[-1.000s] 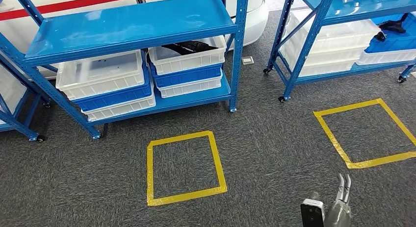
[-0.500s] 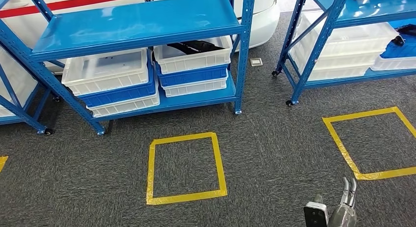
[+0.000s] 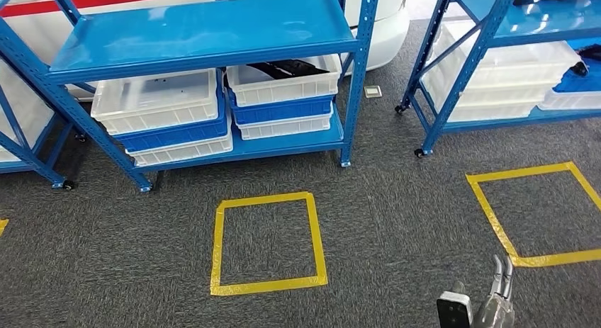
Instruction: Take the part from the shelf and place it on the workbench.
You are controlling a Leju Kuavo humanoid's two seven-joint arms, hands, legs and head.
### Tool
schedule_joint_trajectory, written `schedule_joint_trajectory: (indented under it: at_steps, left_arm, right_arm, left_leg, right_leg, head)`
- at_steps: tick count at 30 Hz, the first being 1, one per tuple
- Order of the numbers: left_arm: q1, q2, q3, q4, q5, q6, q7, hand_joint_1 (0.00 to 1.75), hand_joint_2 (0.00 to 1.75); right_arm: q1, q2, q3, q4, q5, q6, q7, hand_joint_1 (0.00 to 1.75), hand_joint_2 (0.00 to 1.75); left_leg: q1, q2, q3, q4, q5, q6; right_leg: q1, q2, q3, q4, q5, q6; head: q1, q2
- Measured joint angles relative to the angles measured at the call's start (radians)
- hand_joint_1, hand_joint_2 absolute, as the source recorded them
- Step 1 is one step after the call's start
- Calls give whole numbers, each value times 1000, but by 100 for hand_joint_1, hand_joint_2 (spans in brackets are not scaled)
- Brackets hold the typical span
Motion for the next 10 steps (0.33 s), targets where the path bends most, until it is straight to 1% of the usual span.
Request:
schedule_joint_trajectory:
  at_steps: [1, 2, 3, 4, 5, 6, 7, 8, 9, 10]
  left_arm:
    - [0, -4, 0, 0, 0, 0, 0, 0, 0]
    - [-1, -8, 0, 0, 0, -1, 1, 0, 0]
    - [-1, -12, 0, 0, -1, -1, 3, 0, 0]
    - [0, -15, 0, 1, -2, -1, 5, 0, 0]
    - [1, -18, 0, 1, -4, -1, 8, 0, 0]
    - [2, -20, 0, 4, -9, 3, 12, 0, 0]
    - [2, -21, 0, 9, -17, 13, 16, 0, 0]
    - [2, -21, 0, 15, -26, 26, 18, 0, 0]
    - [2, -20, 0, 23, -34, 40, 17, 0, 0]
    - [2, -20, 0, 28, -38, 49, 16, 0, 0]
  right_arm:
    - [0, -2, 0, -1, 0, -2, 1, 0, 0]
    - [1, -3, 0, 0, 0, -2, 3, 0, 0]
    - [3, -5, -1, 0, -1, -2, 6, 0, 0]
    - [4, -7, -1, 0, -2, -2, 9, 0, 0]
    - [5, -8, -3, 1, -3, 2, 15, 0, 0]
    - [3, -10, -6, 5, -1, 6, 24, 0, 0]
    - [-2, -12, -12, 15, 2, 12, 35, 0, 0]
    - [-11, -15, -19, 34, 5, 16, 45, 0, 0]
    - [-21, -18, -27, 56, 7, 18, 51, 0, 0]
    - [-27, -20, -31, 69, 8, 19, 53, 0, 0]
  left_leg:
    - [3, -1, 9, -14, 8, 2]
    - [3, -3, 11, -19, 9, 3]
    - [3, -4, 11, -18, 8, -1]
    - [3, -6, 11, -16, 6, -5]
    - [4, -7, 11, -13, 3, -11]
    - [5, -9, 11, -8, -1, -18]
    - [6, -10, 11, 1, -8, -27]
    - [6, -12, 8, 12, -16, -38]
    - [5, -12, 4, 26, -26, -48]
    - [4, -13, 1, 34, -32, -54]
  right_leg:
    - [1, 2, -25, 50, -22, -5]
    - [0, 4, -58, 111, -48, -8]
    - [-2, 4, -91, 168, -68, -6]
    - [-5, 4, -113, 202, -76, -1]
    - [-7, 4, -117, 200, -66, 9]
    - [-10, 4, -99, 156, -39, 22]
    - [-15, 4, -66, 82, -6, 33]
    - [-17, 4, -37, 21, 20, 38]
    - [-19, 5, -16, -23, 37, 36]
    - [-19, 6, -6, -43, 43, 34]
  head:
    - [3, 0]
    - [4, 0]
    - [4, 0]
    - [5, 0]
    - [5, 0]
    - [5, 0]
    - [5, 0]
    - [5, 0]
    - [5, 0]
    - [5, 0]
